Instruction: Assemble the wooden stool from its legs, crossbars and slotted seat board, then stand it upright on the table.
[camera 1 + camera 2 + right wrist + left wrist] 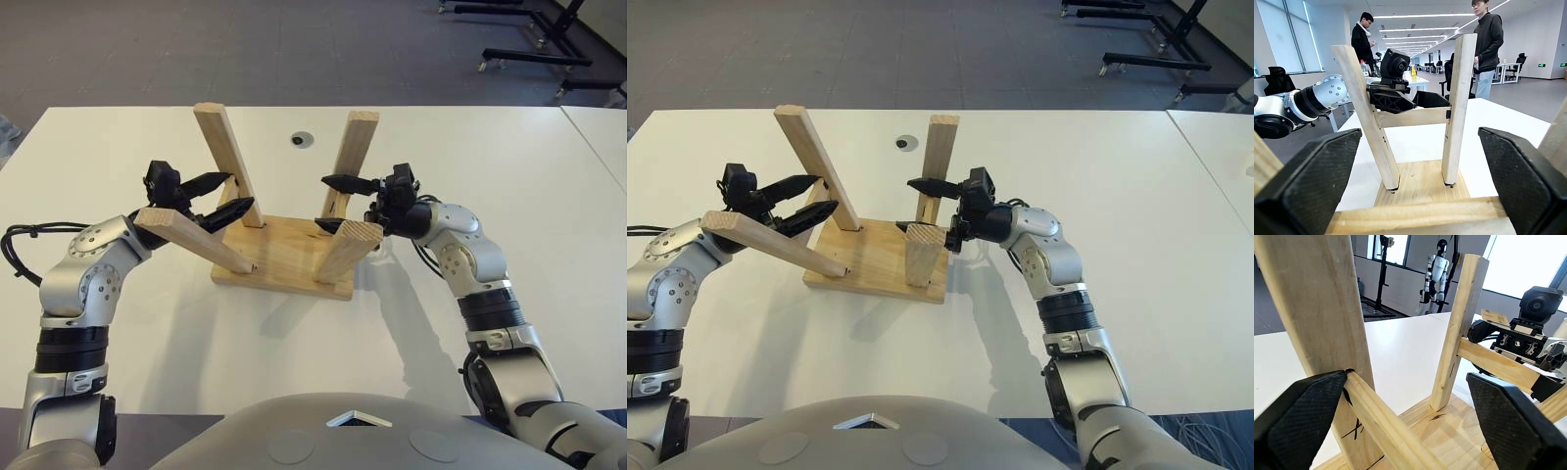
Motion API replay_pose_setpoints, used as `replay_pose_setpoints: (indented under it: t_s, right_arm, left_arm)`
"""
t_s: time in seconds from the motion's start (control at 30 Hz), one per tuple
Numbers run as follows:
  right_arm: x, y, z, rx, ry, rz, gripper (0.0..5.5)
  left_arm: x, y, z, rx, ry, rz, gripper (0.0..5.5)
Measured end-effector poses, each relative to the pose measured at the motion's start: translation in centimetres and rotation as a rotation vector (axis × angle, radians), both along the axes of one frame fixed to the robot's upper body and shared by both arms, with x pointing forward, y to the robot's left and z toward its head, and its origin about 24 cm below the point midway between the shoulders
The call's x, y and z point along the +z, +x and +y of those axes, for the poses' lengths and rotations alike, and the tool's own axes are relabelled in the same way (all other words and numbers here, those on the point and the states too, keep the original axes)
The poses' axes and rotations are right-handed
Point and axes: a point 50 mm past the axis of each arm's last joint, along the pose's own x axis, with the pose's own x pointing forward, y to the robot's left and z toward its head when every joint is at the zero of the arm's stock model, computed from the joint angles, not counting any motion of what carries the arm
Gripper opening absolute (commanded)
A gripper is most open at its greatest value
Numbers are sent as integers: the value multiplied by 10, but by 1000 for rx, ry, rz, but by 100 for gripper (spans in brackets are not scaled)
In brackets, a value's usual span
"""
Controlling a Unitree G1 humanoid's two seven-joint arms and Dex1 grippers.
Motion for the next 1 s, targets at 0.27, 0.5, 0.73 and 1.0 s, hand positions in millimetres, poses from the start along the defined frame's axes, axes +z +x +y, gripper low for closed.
replay_pose_setpoints:
  t_s: [0.27,0.5,0.73,1.0]
  right_arm:
    - [43,11,-33,-69,362,26,438]
    - [90,-6,-61,-55,512,-45,438]
    - [50,-34,-123,-400,206,46,438]
    - [4,-42,-123,-549,-269,83,438]
  left_arm:
    - [13,-8,-5,-21,-191,-57,449]
    - [59,-15,32,67,-174,-260,449]
    - [30,-59,68,79,117,-170,449]
    - [-3,-73,79,-20,446,-54,449]
